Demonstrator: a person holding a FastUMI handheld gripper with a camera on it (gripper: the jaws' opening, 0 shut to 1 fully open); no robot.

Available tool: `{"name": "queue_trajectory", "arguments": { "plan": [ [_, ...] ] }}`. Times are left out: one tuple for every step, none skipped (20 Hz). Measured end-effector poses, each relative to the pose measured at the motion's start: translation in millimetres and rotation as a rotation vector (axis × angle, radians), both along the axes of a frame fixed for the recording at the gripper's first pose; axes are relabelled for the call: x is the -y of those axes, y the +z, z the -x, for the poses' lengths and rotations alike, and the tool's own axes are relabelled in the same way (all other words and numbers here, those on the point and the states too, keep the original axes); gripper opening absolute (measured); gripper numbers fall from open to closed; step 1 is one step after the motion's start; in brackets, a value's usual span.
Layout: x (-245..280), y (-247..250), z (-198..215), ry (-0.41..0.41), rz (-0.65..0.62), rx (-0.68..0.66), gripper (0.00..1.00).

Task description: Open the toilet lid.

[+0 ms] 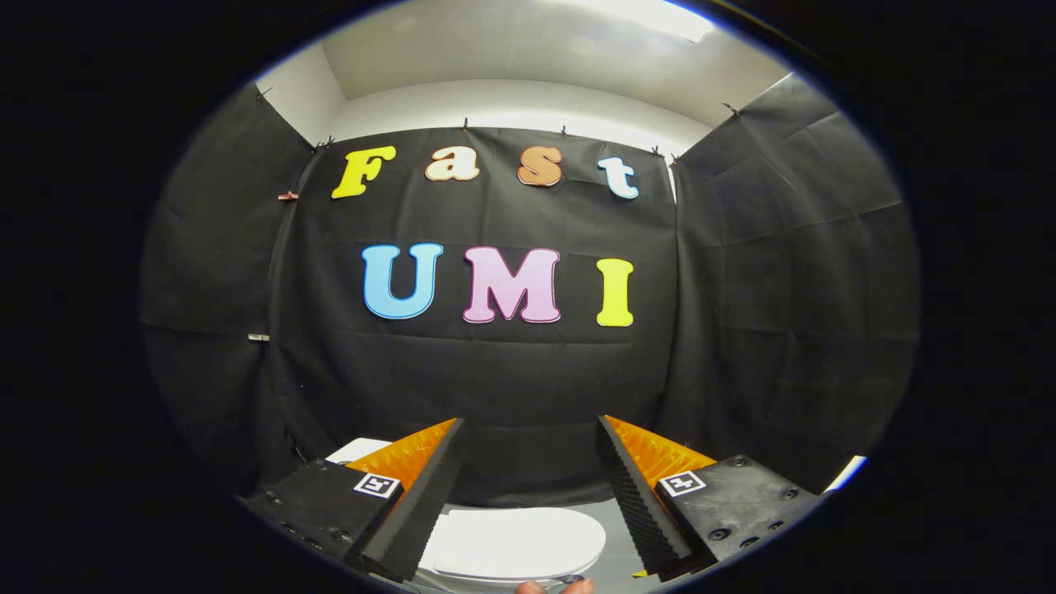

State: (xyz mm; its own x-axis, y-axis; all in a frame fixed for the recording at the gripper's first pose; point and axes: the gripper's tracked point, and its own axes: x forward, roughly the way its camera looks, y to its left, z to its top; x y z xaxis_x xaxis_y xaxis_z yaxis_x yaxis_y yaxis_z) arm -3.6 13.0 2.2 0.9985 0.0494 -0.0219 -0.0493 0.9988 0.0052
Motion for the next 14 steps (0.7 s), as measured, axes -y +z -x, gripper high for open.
{"name": "queue_trajectory", "arguments": {
  "plan": [
    [1.4,1.0,0.0,-0.003,0.004,0.003,0.98],
    [2.7,2.2,0.0,-0.007,0.008,0.007,0.98],
    [4.2,2.3,1.0,-0.01,0.007,0.008,0.98],
    [4.8,3.2,0.9,-0.007,0.003,0.009,0.98],
    [4.3,2.9,1.6,-0.007,0.0,0.007,0.98],
    [4.0,2.1,2.0,-0.005,-0.002,0.006,0.98],
    [3.7,1.7,2.8,-0.005,-0.003,0.005,0.98],
    [4.2,0.9,2.2,-0.004,-0.002,0.003,0.98],
    [4.1,0.2,2.2,-0.001,-0.001,0.001,0.98],
    [3.6,-0.6,1.7,0.003,-0.001,-0.002,0.98],
    [2.5,-1.6,1.0,0.008,-0.002,-0.005,0.98],
    [1.7,-1.8,0.9,0.011,-0.002,-0.005,0.98],
    [1.9,-2.8,1.0,0.016,-0.003,-0.004,0.98],
    [0.3,-5.3,-0.3,0.027,-0.008,-0.006,0.98]
  ]
}}
